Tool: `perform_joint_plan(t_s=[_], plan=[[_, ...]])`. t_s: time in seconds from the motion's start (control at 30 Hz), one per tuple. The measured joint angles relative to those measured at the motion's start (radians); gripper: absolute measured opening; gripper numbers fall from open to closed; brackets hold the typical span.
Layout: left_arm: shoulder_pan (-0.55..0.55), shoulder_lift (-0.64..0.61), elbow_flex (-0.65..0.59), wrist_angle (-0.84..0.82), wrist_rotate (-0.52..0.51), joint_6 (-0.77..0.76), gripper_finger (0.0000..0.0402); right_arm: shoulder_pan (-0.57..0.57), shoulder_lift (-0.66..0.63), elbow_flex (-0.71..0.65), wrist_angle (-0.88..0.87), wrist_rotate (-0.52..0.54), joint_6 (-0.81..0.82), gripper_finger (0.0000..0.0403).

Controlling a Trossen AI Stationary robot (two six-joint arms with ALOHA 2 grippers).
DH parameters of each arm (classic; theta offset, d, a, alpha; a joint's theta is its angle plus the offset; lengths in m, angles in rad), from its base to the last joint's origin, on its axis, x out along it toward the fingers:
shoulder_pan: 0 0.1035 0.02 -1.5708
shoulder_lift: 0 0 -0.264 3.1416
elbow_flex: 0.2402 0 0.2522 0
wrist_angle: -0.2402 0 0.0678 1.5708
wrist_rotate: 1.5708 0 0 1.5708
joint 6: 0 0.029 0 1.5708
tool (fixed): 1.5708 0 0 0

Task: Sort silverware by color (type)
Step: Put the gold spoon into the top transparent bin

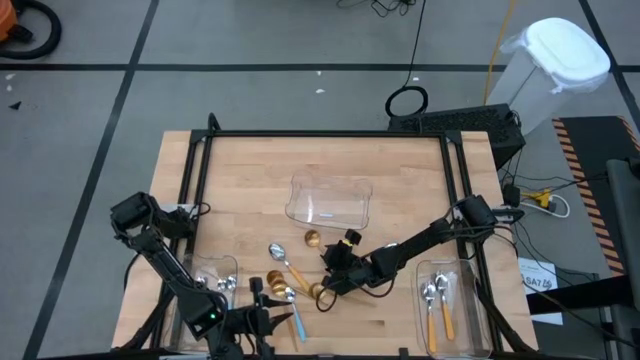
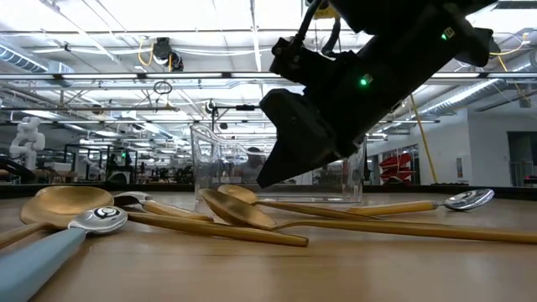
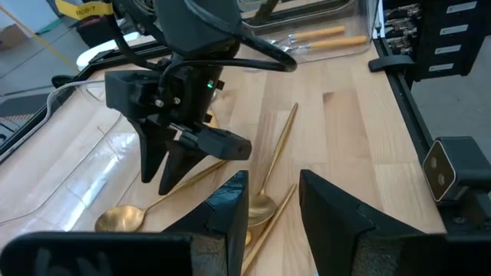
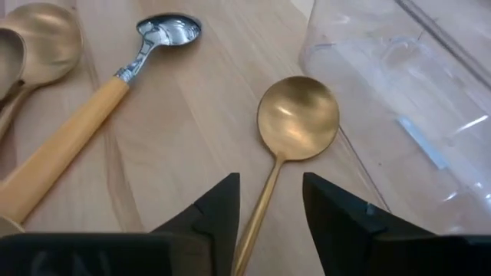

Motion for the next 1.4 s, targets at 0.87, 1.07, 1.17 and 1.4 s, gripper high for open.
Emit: perform_joint_plan(t_s=[0.87,1.07,1.17,1.4], plan=[[0.002,0.0,0.0,-0.002,0.0,0.012,0.0117,0.006,0.1,0.003,0.008,-0.028,0.064,0.0134],[0.009,0.0,0.0,-0.002,0.0,0.013,0.0117,0.006,0.103,0.002,0.03,-0.046,0.032,0.0092],[0.009,0.0,0.0,-0.002,0.0,0.013,0.0117,0.006,0.104,0.002,0.028,-0.05,0.033,0.0048],[0.009,0.0,0.0,-0.002,0.0,0.008,0.0117,0.006,0.105,0.001,0.037,-0.05,0.044,0.0016]])
